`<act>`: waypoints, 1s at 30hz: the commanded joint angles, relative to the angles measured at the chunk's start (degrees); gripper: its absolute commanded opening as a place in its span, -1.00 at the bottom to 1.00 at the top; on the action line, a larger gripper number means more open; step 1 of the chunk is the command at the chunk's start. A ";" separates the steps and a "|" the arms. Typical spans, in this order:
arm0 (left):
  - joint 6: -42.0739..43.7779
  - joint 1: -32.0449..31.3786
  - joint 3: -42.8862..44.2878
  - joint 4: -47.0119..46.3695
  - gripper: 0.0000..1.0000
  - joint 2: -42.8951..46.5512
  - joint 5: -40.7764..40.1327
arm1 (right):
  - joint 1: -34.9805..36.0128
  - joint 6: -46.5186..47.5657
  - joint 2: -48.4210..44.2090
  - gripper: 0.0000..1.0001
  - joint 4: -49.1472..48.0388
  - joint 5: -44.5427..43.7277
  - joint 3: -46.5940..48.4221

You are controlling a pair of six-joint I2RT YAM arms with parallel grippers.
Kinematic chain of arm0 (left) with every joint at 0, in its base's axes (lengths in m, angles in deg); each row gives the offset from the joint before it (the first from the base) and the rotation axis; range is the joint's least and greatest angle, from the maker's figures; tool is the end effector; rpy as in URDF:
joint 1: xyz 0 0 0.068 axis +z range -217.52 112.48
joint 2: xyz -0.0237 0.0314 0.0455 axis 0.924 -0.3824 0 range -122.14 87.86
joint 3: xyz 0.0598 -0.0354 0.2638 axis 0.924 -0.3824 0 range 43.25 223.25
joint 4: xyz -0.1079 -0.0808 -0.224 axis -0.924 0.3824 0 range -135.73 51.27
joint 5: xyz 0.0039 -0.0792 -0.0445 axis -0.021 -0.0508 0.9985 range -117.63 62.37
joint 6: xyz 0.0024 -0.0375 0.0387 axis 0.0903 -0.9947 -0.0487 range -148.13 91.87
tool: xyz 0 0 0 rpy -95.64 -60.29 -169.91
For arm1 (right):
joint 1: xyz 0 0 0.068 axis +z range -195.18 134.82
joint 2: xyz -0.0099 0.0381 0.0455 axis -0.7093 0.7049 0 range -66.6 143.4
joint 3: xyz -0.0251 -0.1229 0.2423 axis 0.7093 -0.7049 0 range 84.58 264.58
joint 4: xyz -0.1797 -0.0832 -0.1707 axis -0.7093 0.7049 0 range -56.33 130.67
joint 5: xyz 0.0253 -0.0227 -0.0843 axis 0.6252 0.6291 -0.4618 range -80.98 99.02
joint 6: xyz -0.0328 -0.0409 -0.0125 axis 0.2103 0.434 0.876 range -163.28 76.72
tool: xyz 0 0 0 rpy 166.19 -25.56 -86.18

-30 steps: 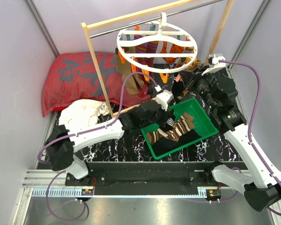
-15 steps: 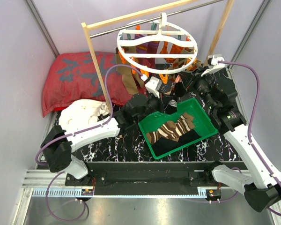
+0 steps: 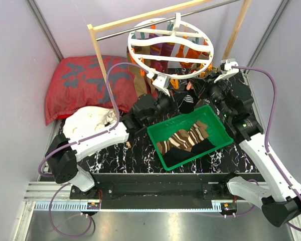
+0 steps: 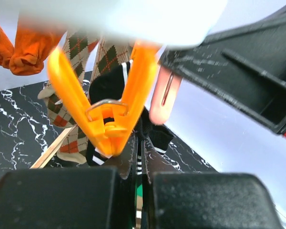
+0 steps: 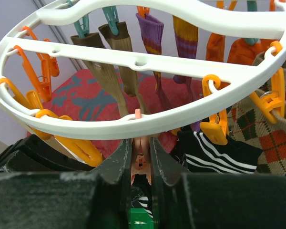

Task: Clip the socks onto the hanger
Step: Clamp the sock onto the hanger.

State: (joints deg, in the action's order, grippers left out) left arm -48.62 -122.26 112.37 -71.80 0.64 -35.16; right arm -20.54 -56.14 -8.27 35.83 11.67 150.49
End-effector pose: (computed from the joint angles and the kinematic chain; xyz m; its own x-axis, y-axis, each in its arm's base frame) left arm 0.2156 -0.2970 0.3732 -0.1823 -0.3434 -0.9213 0.7161 0.5957 -0.3637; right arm 0.2042 0.0954 0.4404 -0.0181 0.2362 -0.9715 -0.4659 0.8578 0.2173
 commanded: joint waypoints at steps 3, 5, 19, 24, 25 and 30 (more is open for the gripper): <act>0.01 0.25 4.88 -2.15 -1.00 -1.90 0.32 | 0.05 0.12 0.12 -0.71 -0.92 1.21 -0.34; 0.36 0.25 5.49 -0.75 -1.00 -2.34 0.15 | 0.14 -0.06 0.04 -0.72 -1.18 1.12 -0.26; 4.49 -1.07 7.95 2.86 -1.00 -2.78 -1.96 | 0.14 -1.55 0.91 -0.66 -4.00 -3.70 -1.48; 5.37 -1.51 8.75 3.48 -1.00 -3.48 -2.31 | 0.14 -2.08 1.35 -0.62 -4.79 -5.03 -2.28; 5.46 -1.60 8.92 3.48 -1.00 -3.40 -2.40 | 0.05 -2.08 1.44 -0.61 -4.70 -5.29 -2.36; 6.34 -1.86 9.36 3.74 -1.00 -3.40 -3.19 | 0.05 -1.81 1.44 -0.61 -4.70 -6.26 -2.98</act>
State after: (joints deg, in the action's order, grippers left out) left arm -44.05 -123.77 118.67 -66.05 -2.63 -36.34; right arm -20.54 -57.58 -7.16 32.15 7.89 148.20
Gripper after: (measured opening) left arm 0.012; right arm 0.199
